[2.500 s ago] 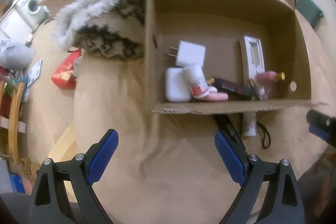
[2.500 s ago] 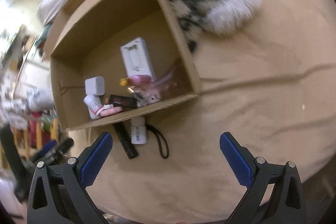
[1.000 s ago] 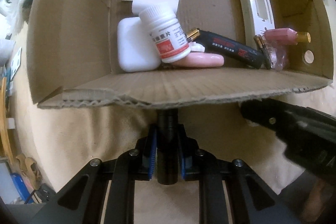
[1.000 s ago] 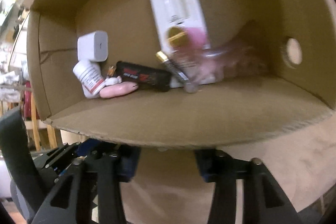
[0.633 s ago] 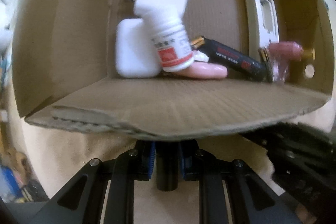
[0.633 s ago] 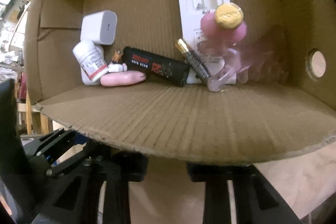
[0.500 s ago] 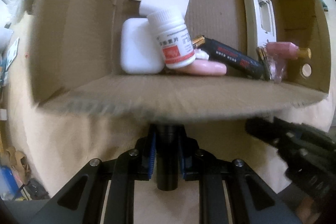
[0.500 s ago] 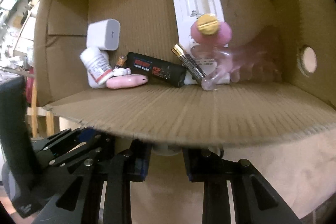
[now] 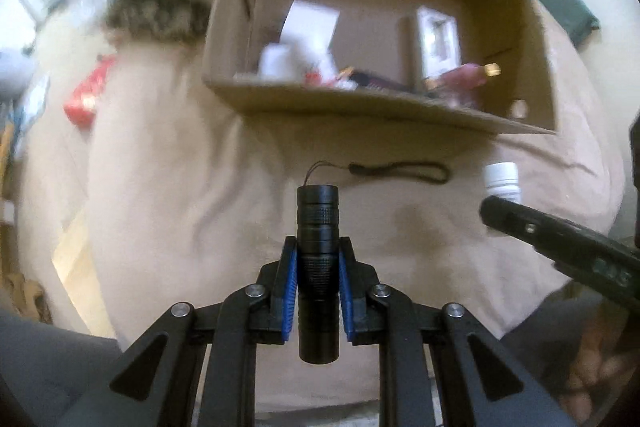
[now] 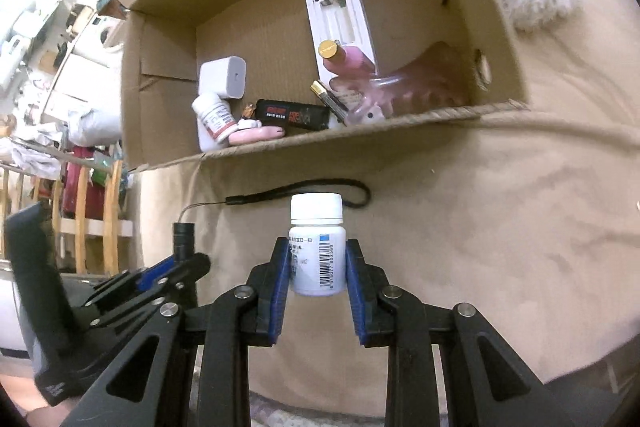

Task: Organize rigid objects
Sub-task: 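Grasp the black flashlight with the left tool while the right tool grasps the white pill bottle, then carry the flashlight and pill bottle into the box and open both tools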

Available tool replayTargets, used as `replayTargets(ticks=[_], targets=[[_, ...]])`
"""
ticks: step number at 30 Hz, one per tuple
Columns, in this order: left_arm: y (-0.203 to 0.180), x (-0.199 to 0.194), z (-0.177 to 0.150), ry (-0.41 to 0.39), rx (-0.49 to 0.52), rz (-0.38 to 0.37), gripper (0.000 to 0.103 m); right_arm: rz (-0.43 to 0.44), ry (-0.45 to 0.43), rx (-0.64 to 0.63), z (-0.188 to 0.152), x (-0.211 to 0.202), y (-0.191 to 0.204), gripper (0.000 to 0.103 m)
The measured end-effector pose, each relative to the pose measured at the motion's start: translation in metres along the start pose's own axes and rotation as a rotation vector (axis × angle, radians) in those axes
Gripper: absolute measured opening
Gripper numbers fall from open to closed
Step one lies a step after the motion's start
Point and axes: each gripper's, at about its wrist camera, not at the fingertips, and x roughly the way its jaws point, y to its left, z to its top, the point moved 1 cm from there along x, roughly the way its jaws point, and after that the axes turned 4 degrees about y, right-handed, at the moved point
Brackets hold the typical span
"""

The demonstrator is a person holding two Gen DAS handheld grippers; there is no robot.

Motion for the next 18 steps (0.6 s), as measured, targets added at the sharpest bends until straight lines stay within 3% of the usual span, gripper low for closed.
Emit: replayTargets(ticks=[7,12,18], targets=[[-0.03,-0.073,0.006,-0.195,0.059,0.053,0.017,0.002,-0.128,-0.019,-0.014,-0.044,0.01,0.029],[-0.033,-0.116,0.025,-0.331,0.041,0.026,0.017,0.005,-0.214,-0.028,-0.011,-0.062,0.023,0.029],[-0.044,-0.138,0.059,-0.433,0.045,0.049,0.017,0.023,-0.301,-0.021,0.006,-0.083,0.033,0.029]])
